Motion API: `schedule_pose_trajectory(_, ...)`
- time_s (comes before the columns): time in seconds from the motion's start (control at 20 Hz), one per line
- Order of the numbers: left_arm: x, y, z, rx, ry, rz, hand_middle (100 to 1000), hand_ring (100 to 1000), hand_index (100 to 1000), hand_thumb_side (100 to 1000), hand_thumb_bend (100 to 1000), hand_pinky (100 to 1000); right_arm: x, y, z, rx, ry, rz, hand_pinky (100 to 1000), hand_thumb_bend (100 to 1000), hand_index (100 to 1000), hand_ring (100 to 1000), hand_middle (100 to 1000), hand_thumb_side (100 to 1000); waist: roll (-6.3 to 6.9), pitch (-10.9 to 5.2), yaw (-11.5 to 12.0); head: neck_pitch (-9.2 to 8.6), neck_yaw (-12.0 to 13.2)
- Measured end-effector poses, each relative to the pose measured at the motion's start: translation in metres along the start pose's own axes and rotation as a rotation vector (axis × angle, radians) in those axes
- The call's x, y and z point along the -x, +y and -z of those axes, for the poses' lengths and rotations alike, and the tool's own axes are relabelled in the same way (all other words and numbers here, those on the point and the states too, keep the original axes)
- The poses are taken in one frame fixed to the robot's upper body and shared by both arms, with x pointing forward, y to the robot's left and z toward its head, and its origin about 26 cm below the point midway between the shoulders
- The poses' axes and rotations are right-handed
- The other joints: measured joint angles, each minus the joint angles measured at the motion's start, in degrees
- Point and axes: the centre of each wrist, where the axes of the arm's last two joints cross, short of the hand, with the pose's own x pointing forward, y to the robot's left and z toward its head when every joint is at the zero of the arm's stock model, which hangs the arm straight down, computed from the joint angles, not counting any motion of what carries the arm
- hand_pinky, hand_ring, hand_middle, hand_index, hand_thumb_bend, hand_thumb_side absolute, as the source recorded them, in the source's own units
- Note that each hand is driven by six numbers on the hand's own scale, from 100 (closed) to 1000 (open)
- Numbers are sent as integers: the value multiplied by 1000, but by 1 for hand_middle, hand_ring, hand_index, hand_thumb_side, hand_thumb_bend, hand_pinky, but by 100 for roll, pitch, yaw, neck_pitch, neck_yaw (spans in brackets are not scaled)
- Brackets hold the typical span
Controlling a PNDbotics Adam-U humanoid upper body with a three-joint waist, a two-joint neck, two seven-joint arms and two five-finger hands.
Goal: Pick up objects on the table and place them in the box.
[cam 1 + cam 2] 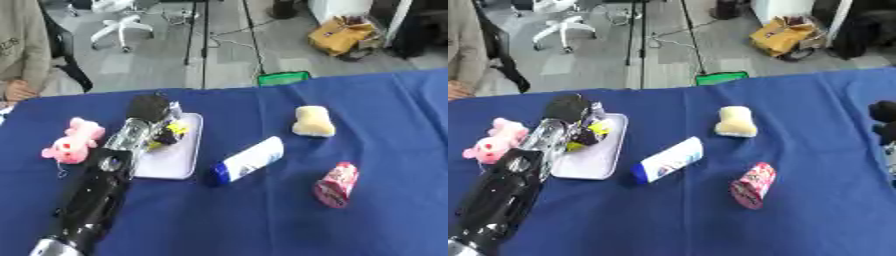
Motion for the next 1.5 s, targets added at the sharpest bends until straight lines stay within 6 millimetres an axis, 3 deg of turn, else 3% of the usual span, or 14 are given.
schedule_pose_trajectory(0.65, 11, -3, -9, 31, -102, -302, 871, 843, 927, 1000, 844, 834, 0, 0, 0, -2, 2, 0, 879, 100, 850, 880, 799, 545, 0, 0, 32, 0, -26)
schedule_pose_trajectory(1.05, 16, 10, -13, -64, -101, -466, 893, 850, 932, 1000, 835, 849, 0, 0, 0, -3, 0, 0, 879, 100, 850, 880, 799, 546, 0, 0, 43, 0, -47)
schedule_pose_trajectory(1.5, 19, 15, -17, -151, -30, -469, 933, 880, 930, 998, 855, 885, 0, 0, 0, -3, 0, 0, 878, 100, 851, 878, 796, 547, 0, 0, 64, 0, -55)
